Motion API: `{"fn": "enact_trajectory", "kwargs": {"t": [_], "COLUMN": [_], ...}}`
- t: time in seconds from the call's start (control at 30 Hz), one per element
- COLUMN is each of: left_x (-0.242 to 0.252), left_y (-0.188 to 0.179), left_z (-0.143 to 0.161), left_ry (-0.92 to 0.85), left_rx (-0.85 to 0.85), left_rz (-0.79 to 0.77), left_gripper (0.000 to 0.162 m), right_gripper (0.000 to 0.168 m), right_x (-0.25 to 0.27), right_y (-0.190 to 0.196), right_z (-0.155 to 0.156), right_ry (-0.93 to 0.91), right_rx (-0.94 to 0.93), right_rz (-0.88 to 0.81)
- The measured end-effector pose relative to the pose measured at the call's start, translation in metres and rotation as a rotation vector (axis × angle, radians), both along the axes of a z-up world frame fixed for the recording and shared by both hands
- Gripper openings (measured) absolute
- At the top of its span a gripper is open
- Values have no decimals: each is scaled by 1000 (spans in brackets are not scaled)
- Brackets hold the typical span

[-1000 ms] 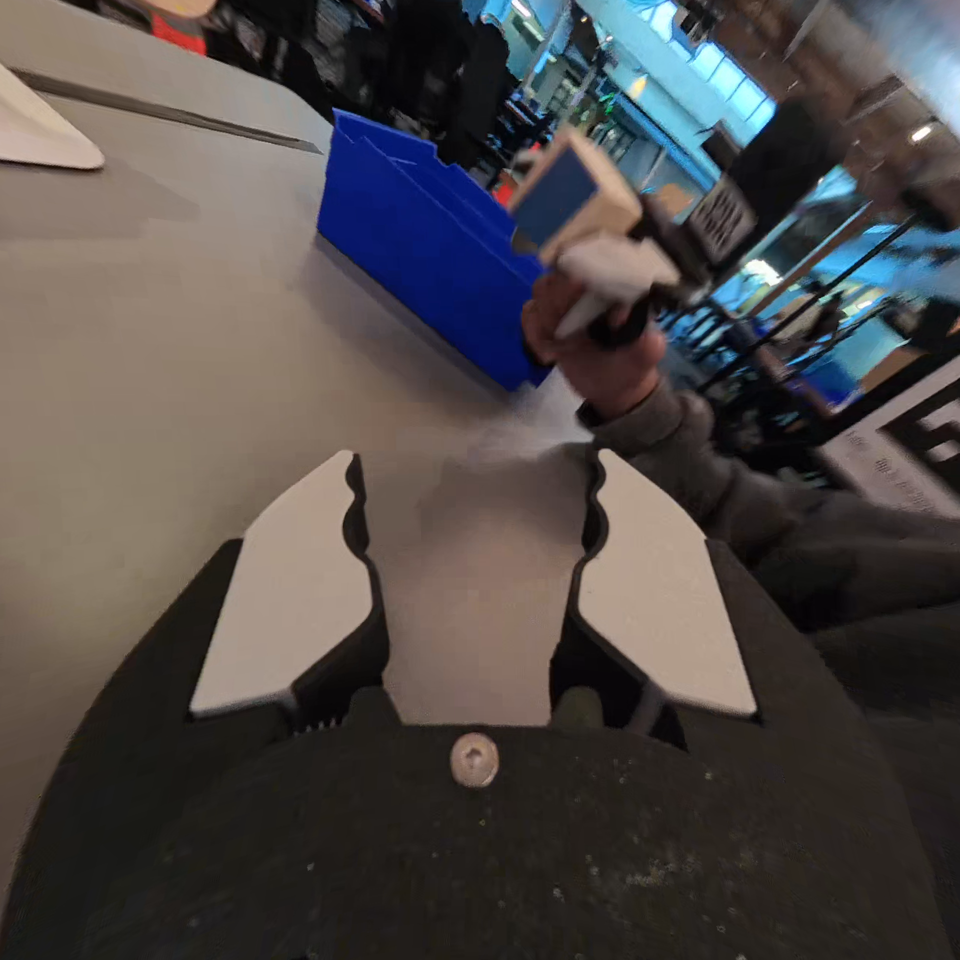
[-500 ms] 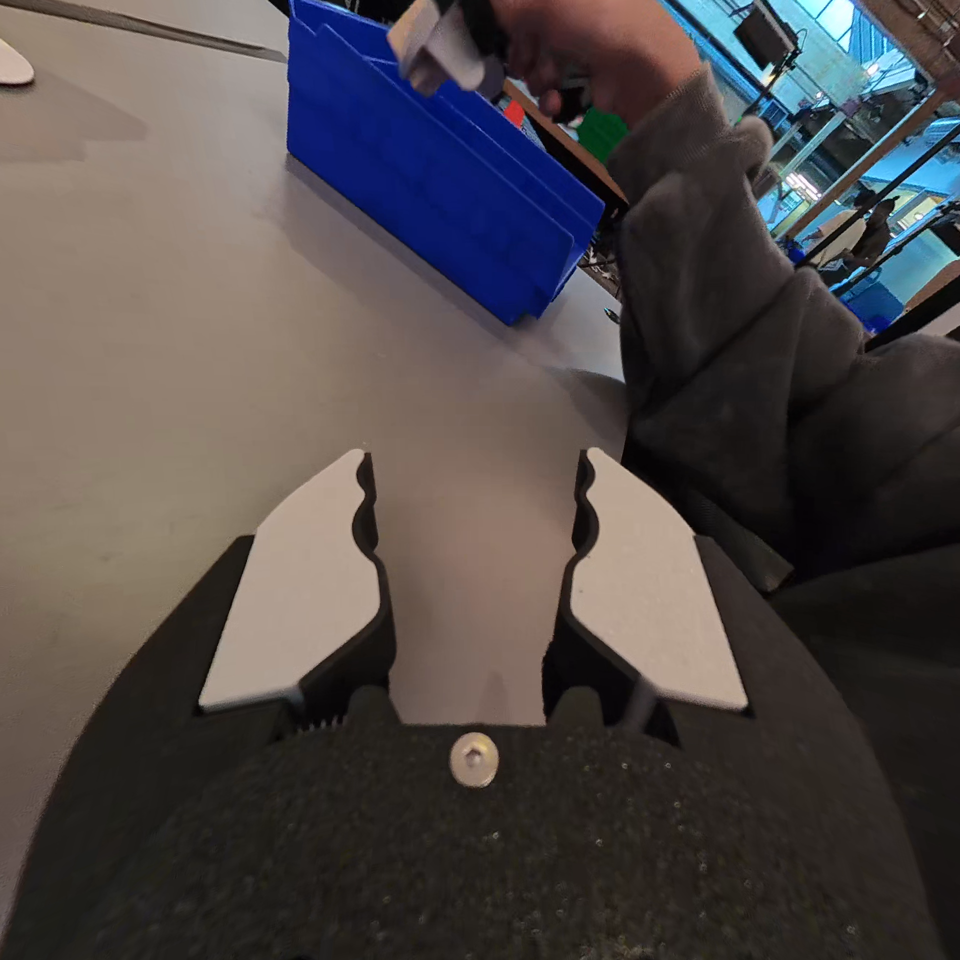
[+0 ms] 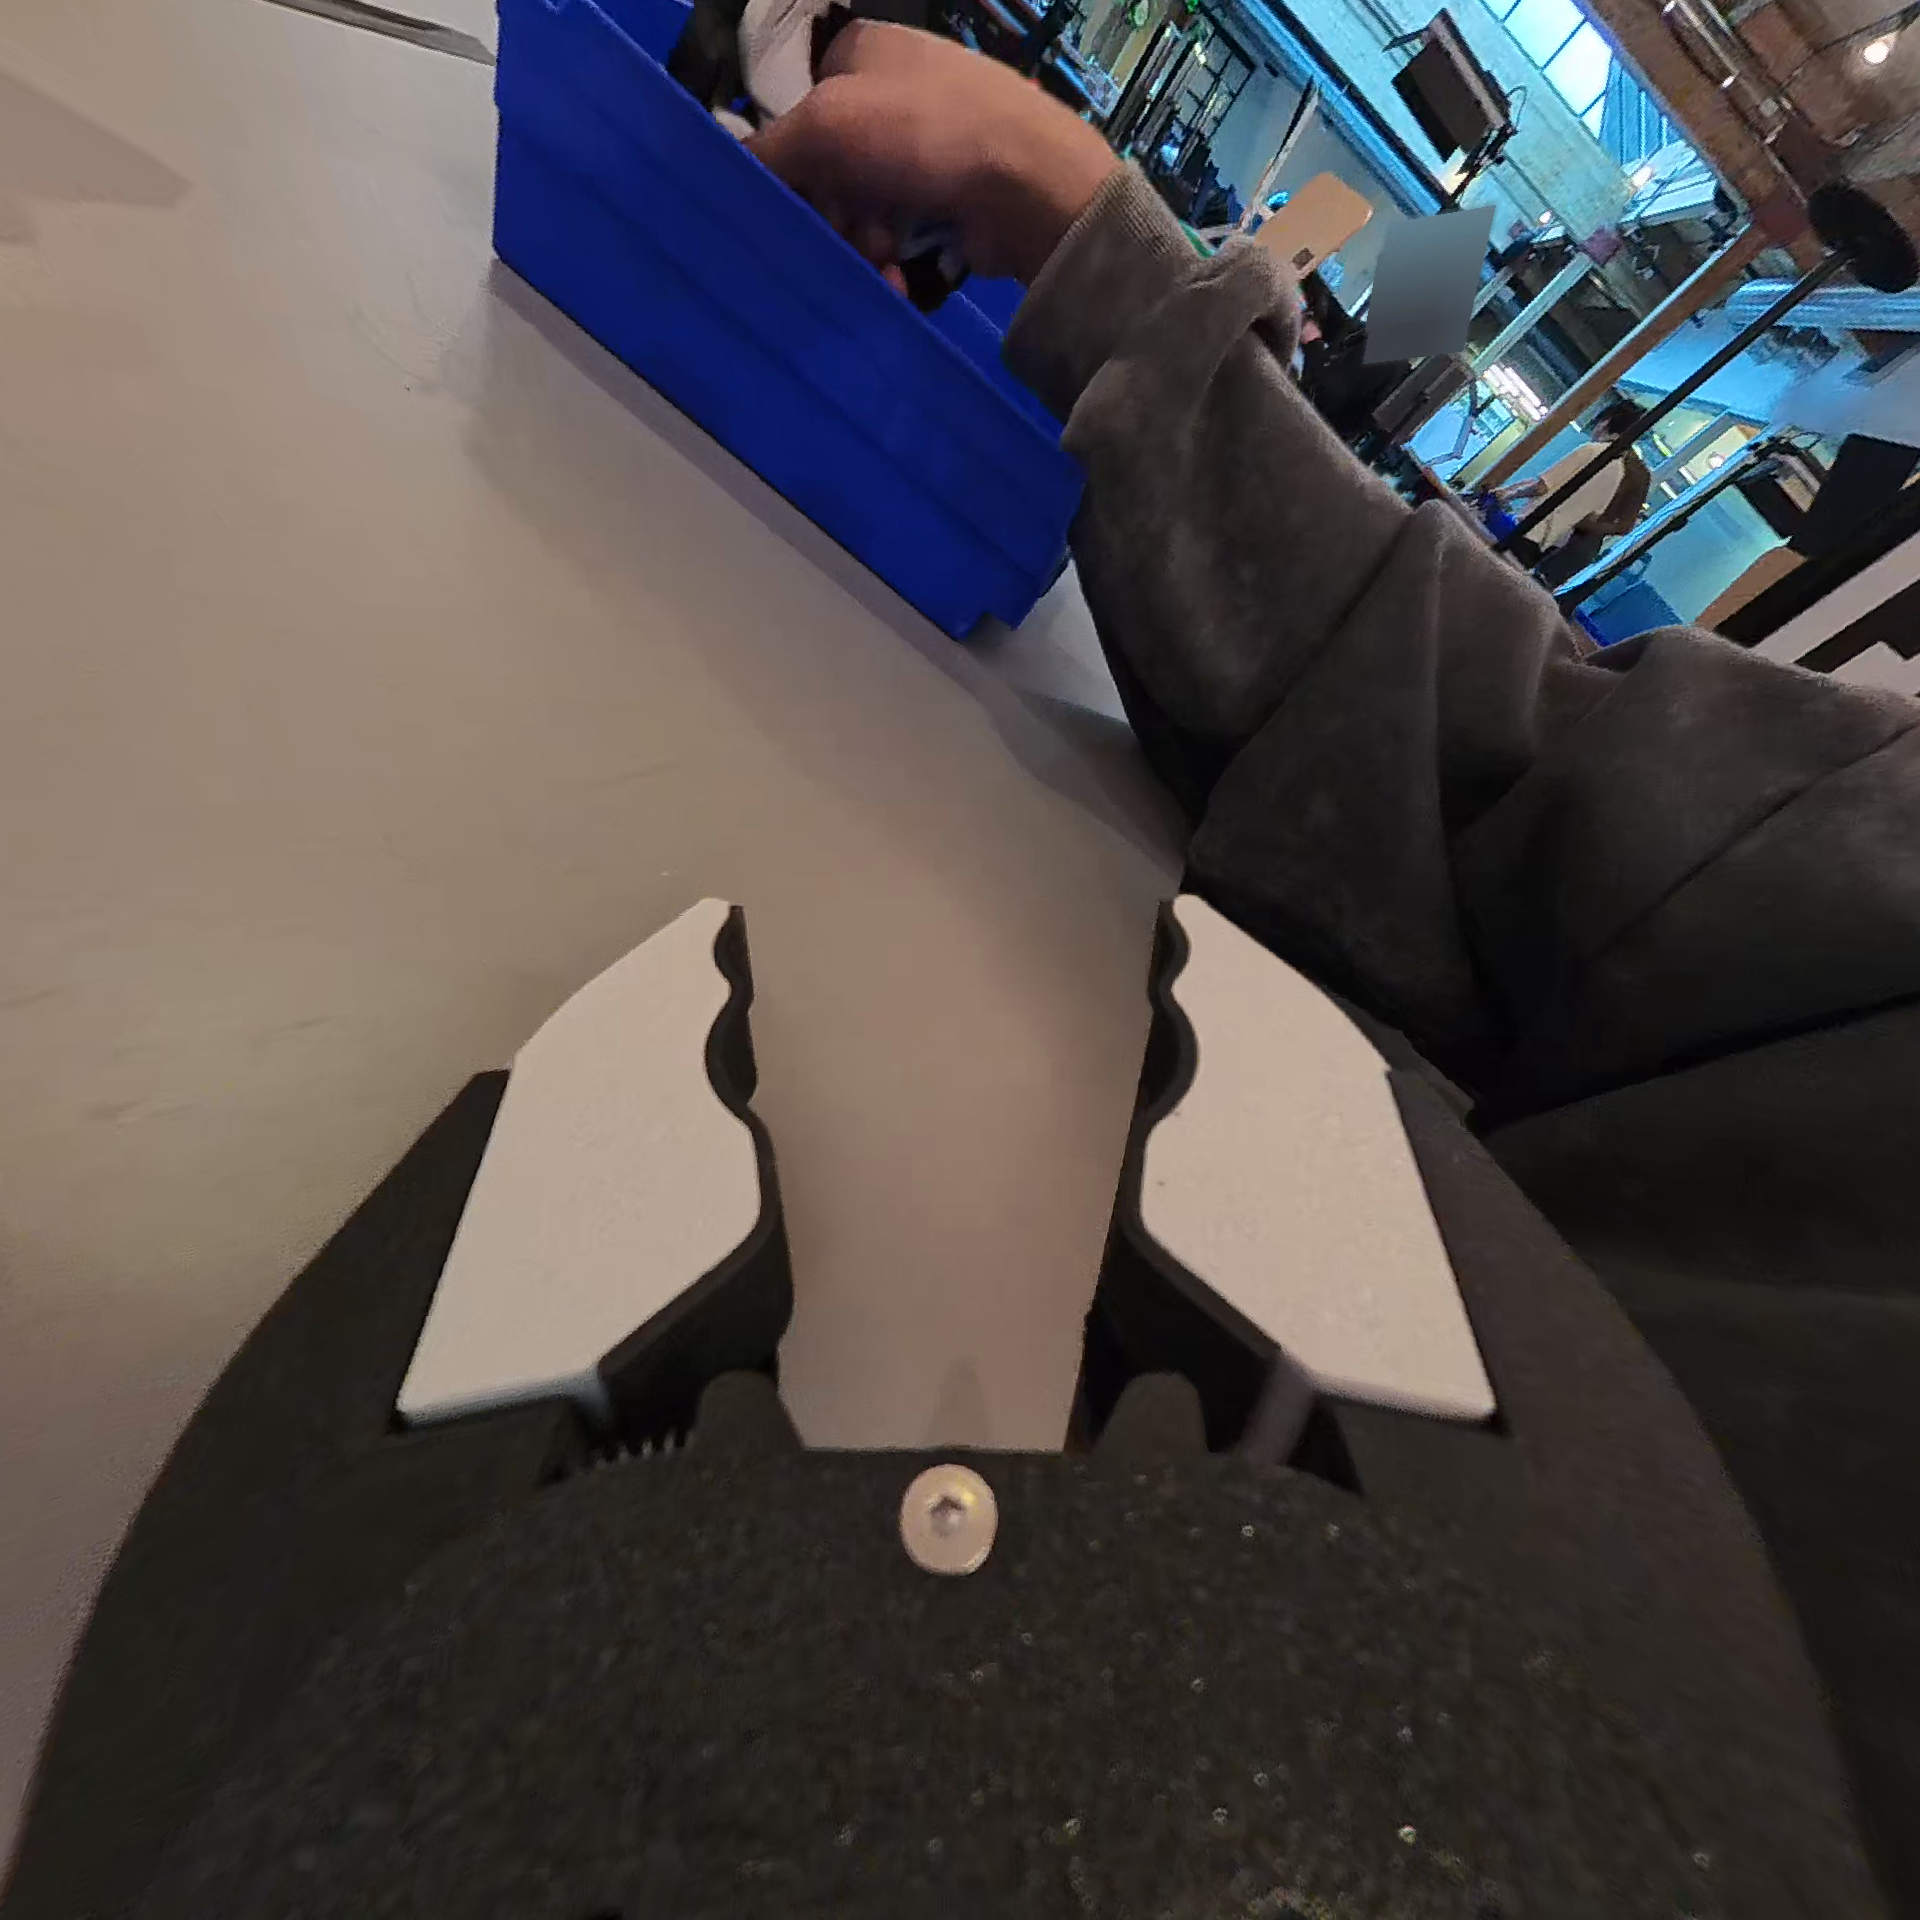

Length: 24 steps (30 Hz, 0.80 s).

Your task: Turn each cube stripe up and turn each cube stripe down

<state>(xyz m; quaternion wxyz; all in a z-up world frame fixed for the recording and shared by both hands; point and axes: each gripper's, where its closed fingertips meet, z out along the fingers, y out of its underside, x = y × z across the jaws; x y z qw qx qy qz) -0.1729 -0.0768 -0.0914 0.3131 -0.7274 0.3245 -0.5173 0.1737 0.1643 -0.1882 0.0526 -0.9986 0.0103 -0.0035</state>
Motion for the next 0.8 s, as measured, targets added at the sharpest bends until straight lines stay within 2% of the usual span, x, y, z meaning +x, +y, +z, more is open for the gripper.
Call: {"fn": "enact_trajectory", "kwargs": {"t": [0.17, 0.27, 0.37, 0.47, 0.53, 0.6, 0.7, 0.8], "left_x": [0, -1, -3, -7, -13, -20, -29, -33], "left_y": [0, 1, 5, 13, 22, 32, 43, 47], "left_z": [-1, -2, -5, -5, -7, -10, -8, -6], "left_ry": [22, 25, 37, 55, 96, 142, 172, 190], "left_rx": [25, 25, 37, 77, 130, 186, 248, 289], "left_rz": [9, 10, 22, 64, 117, 179, 266, 307], "left_gripper": [73, 73, 73, 73, 72, 72, 72, 72], "right_gripper": [49, 63, 69, 70, 69, 66, 56, 58], "right_x": [-2, 2, 1, -41, -92, -137, -199, -249], "right_y": [2, 4, 8, -1, -29, -69, -129, -173], "right_z": [-2, 13, 58, 130, 174, 193, 177, 131], "right_ry": [2, -11, 16, 157, 319, 450, 683, 787], "right_rx": [4, 68, 258, 619, 890, 1079, 1243, 1231], "right_rz": [19, 28, 27, 147, 300, 396, 434, 506]}}
